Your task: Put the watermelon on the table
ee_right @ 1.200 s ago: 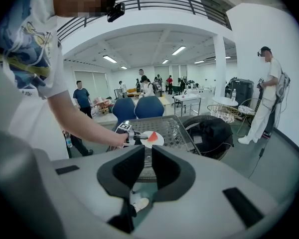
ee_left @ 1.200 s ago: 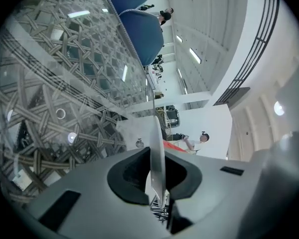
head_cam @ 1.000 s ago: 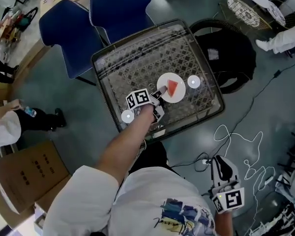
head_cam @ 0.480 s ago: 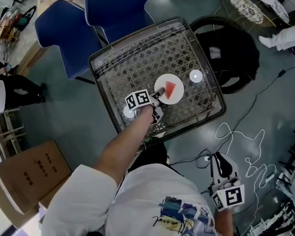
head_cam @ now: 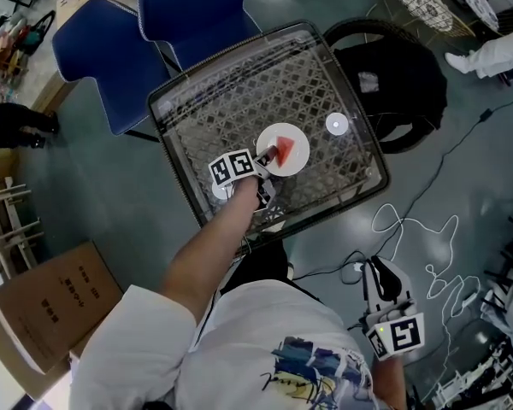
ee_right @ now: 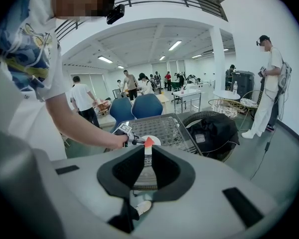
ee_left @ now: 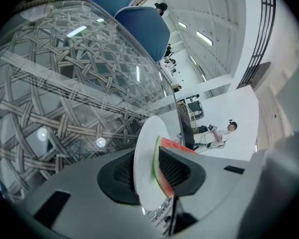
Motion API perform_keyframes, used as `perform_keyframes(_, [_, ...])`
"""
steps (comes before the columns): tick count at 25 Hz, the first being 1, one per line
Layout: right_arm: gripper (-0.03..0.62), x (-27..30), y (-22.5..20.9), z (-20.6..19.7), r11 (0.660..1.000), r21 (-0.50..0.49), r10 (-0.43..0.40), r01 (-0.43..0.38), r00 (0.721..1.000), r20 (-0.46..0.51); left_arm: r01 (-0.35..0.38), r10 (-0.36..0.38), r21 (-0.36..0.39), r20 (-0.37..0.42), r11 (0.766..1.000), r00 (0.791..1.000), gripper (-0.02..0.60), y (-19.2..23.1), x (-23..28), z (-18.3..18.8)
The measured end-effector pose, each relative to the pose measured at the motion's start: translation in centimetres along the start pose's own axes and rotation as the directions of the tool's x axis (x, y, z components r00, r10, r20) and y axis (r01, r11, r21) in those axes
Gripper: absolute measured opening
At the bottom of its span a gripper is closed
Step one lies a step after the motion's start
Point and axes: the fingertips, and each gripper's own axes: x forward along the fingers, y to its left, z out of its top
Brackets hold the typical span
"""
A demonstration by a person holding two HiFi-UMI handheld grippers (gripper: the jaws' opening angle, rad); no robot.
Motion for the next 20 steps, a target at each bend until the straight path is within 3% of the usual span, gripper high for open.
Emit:
perform_keyframes(5, [0.039, 0.1, 0.5, -0.1, 1.0, -0.004, 0.01, -0.01, 1.0, 0.006, -0.016, 0.016, -0.039, 0.012, 0.999, 1.0, 0.157, -0.1, -0.5, 0.4])
perform_keyframes(9, [0.039, -0.1, 1.1, -0.3, 1.0, -0.008, 0.017, -0.017, 1.0, 0.015, -0.006, 0.009, -0.097, 0.031, 0.995, 0.999, 0.269, -0.7, -1.0, 0.8])
perform_keyframes(13, [0.038, -0.3, 1.5, -0.3, 1.0, -0.009, 0.018, -0.018, 1.0, 0.022, -0.029, 0.036, -0.107, 0.062, 0.994, 0.997, 0.346, -1.4, -1.5, 1.6])
perform_keyframes(16, [0.038, -0.3, 1.6, -0.3, 1.0, -0.01, 0.02, -0.019, 1.0, 0.024, -0.054, 0.063, -0.126, 0.074, 0.991, 0.995, 0.378, -1.5, -1.6, 2.0])
perform_keyframes(20, [0.038, -0.5, 1.9, -0.5, 1.0, -0.012, 0.025, -0.025, 0.999, 0.027, -0.047, 0.065, -0.208, 0.078, 0.977, 0.995, 0.383, -1.2, -2.1, 1.9])
